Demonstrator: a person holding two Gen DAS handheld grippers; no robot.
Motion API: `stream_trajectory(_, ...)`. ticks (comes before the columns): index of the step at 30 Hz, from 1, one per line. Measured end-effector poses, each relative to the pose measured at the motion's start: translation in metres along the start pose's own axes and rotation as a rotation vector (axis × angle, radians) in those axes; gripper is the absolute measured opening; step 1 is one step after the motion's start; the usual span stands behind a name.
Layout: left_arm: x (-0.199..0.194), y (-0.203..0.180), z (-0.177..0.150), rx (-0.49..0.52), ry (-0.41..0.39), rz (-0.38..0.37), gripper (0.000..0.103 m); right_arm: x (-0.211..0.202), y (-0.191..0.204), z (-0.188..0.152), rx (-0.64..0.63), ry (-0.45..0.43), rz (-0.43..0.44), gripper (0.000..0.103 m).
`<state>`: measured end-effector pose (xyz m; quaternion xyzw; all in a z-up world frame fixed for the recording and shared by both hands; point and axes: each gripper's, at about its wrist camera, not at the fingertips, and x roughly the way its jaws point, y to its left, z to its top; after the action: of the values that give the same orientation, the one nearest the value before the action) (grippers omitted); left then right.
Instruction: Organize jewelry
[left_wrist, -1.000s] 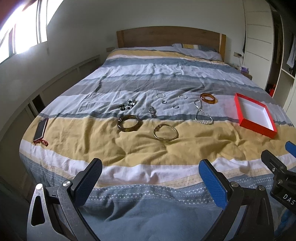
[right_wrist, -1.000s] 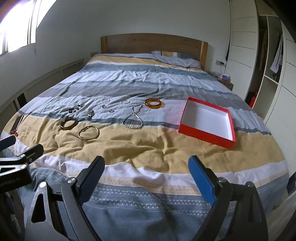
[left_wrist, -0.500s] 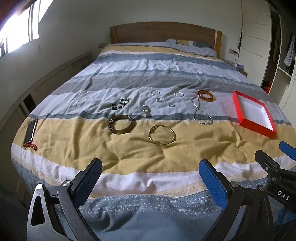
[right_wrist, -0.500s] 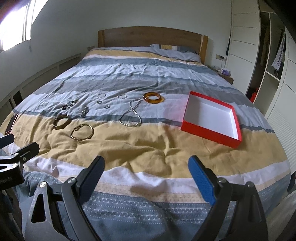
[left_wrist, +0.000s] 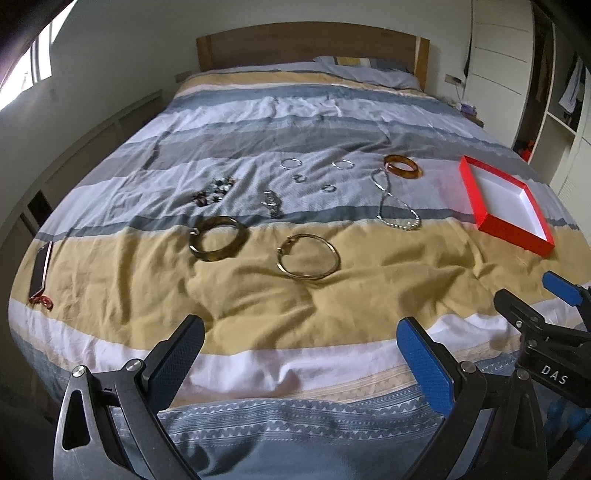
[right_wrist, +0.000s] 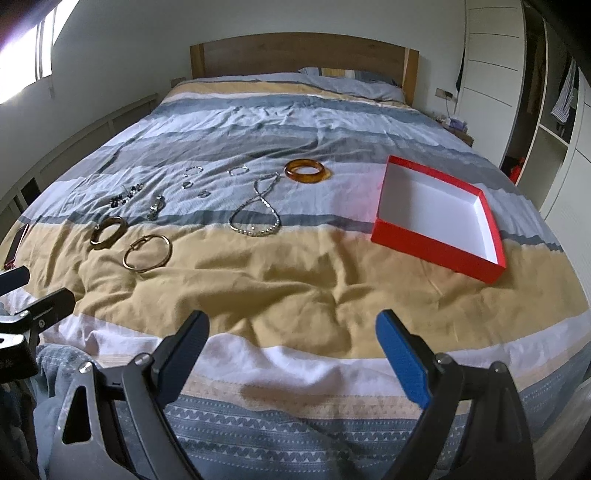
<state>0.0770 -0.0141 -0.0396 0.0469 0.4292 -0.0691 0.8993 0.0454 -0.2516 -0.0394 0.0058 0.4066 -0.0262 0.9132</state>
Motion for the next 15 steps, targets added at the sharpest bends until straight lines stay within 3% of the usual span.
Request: stream_trajectory(15, 0.021, -0.006, 0.008, 0.011, 0.035, -0.029, 0.102, 0.017, -0.004, 0.005, -0.014, 0.014, 0.001, 0.092)
